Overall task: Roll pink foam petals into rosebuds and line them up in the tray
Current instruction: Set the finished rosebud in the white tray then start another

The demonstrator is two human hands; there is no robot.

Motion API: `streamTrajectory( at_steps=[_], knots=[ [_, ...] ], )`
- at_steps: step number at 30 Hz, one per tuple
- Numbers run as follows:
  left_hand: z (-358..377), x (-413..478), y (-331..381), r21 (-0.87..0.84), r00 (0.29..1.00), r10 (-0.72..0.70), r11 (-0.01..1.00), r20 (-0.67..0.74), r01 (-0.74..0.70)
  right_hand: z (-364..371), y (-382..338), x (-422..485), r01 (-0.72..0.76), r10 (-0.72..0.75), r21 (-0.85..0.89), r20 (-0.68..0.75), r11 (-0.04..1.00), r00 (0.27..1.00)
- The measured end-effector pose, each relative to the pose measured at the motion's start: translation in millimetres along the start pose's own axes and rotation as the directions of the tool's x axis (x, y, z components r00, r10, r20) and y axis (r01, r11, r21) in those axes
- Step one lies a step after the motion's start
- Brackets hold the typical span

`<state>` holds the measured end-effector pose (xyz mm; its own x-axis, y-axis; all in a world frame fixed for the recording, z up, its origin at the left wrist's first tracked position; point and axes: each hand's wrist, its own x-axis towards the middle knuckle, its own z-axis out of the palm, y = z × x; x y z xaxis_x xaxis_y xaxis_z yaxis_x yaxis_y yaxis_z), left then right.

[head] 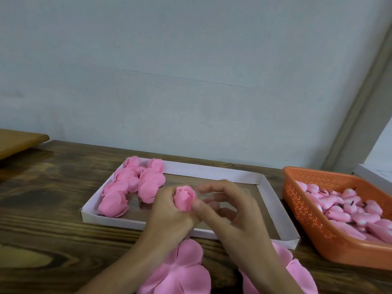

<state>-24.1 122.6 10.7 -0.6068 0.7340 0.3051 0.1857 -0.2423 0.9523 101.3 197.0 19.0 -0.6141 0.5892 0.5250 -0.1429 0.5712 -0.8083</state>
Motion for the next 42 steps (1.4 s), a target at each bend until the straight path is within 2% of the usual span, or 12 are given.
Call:
streamTrajectory(
  at_steps=[3,6,8,13,19,23,26,28,32,34,37,42],
  knots=[
    [-5,0,0,-0.221,0.994,-0.104,0.971,-0.034,0.094,7,3,-2,-0.116,0.119,0.133,-0.014,0.984,0.993],
    [-6,-1,5,-0.486,0.973,-0.21,0.843,0.094,0.229,17,2,-6,-0.176,0.154,0.248,0.107,0.953,0.982],
    [-4,-4,8,-0.541,0.942,-0.291,0.772,0.165,0.333,25,1,-9,-0.152,0.124,0.217,0.14,0.964,0.982],
    [0,-11,14,-0.543,0.941,-0.265,0.769,0.209,0.337,34,0,-13,-0.143,0.137,0.269,0.041,0.953,0.99],
    [-1,-12,17,-0.517,0.942,-0.228,0.792,0.245,0.326,29,-4,-8,-0.231,0.225,0.464,0.07,0.855,0.972],
    [-6,-9,15,-0.486,0.945,-0.132,0.831,0.3,0.27,27,-11,-5,-0.438,0.384,0.633,0.231,0.638,0.894],
    [-8,-8,17,-0.462,0.937,-0.07,0.856,0.342,0.232,24,-15,-4,-0.58,0.449,0.639,0.379,0.506,0.809],
    [-8,-8,20,-0.442,0.949,-0.077,0.871,0.306,0.213,24,-15,-3,-0.579,0.425,0.601,0.395,0.551,0.815],
    [-5,-8,24,-0.435,0.982,-0.062,0.89,0.18,0.136,30,-8,-6,-0.342,0.269,0.487,0.215,0.803,0.939],
    [-4,-9,23,-0.447,0.988,-0.069,0.886,0.136,0.124,35,-4,-9,-0.265,0.195,0.517,0.186,0.814,0.963],
    [-3,-10,18,-0.489,0.98,-0.083,0.857,0.178,0.161,38,-2,-9,-0.273,0.217,0.56,0.167,0.782,0.962],
    [-5,-6,12,-0.496,0.956,-0.056,0.845,0.287,0.198,32,-9,-3,-0.55,0.362,0.671,0.417,0.496,0.834]
  ],
)
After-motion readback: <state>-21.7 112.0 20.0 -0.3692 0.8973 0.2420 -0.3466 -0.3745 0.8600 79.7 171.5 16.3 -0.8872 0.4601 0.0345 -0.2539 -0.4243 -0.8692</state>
